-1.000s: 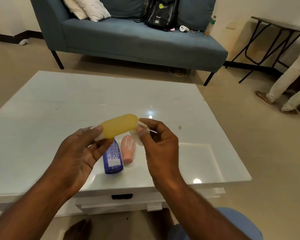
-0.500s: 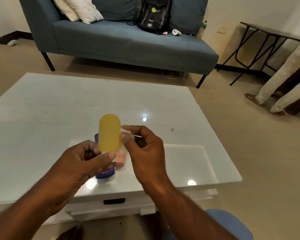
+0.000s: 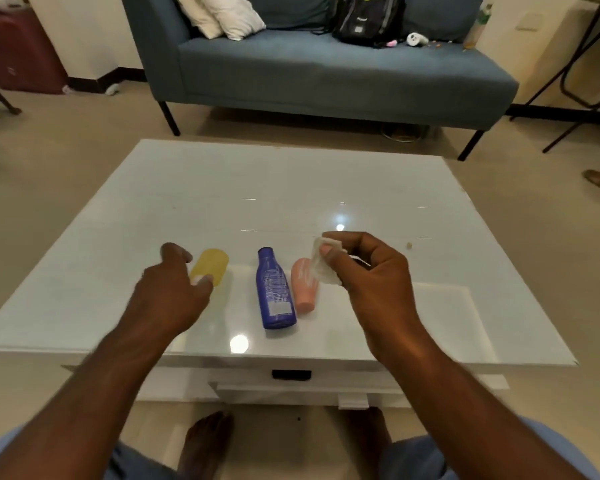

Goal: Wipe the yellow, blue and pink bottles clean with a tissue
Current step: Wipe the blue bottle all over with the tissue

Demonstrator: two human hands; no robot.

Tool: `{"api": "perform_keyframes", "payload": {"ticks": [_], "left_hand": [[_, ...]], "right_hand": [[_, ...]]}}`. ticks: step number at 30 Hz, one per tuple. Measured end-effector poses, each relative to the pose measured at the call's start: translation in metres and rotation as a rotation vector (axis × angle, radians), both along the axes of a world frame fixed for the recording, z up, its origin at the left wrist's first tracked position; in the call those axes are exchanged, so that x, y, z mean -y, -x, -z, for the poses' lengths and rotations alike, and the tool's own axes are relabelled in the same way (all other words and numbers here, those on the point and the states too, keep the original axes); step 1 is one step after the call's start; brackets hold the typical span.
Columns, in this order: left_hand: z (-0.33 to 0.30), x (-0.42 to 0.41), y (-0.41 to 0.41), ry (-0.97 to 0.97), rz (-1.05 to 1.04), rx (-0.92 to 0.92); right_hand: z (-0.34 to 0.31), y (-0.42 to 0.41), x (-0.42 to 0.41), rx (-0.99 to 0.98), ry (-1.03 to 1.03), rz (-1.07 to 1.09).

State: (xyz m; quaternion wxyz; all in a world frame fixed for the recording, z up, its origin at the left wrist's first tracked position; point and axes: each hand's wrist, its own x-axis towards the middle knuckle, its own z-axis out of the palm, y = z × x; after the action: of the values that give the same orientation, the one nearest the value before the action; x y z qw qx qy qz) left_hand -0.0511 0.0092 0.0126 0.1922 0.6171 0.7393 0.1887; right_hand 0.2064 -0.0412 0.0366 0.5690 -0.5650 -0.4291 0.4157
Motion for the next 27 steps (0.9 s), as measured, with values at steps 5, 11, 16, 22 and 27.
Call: {"api": "perform_keyframes", "payload": {"ticks": [5,11,16,22,27], "left_hand": [[0.010,0.001,-0.016,0.021,0.062,-0.224],[0.017,0.000,-0.027,0.086,0.089,-0.399],[0.012,0.005,-0.048,-0.195,0.095,-0.465],[0.021,0.012,-0.071,-0.136,0.205,-0.282],[0.026,0.009,-0.081,0.061,0.183,-0.237]], "right_hand": [[0.001,0.001,0.000,0.017,0.010,0.023],[0.000,-0.001,0.000,0.018,0.004,0.035],[-0.001,-0.001,-0.001,0.022,0.002,0.044],[0.000,0.002,-0.001,0.035,0.003,0.031],[0.001,0.000,0.000,0.044,0.002,0.030]]}}
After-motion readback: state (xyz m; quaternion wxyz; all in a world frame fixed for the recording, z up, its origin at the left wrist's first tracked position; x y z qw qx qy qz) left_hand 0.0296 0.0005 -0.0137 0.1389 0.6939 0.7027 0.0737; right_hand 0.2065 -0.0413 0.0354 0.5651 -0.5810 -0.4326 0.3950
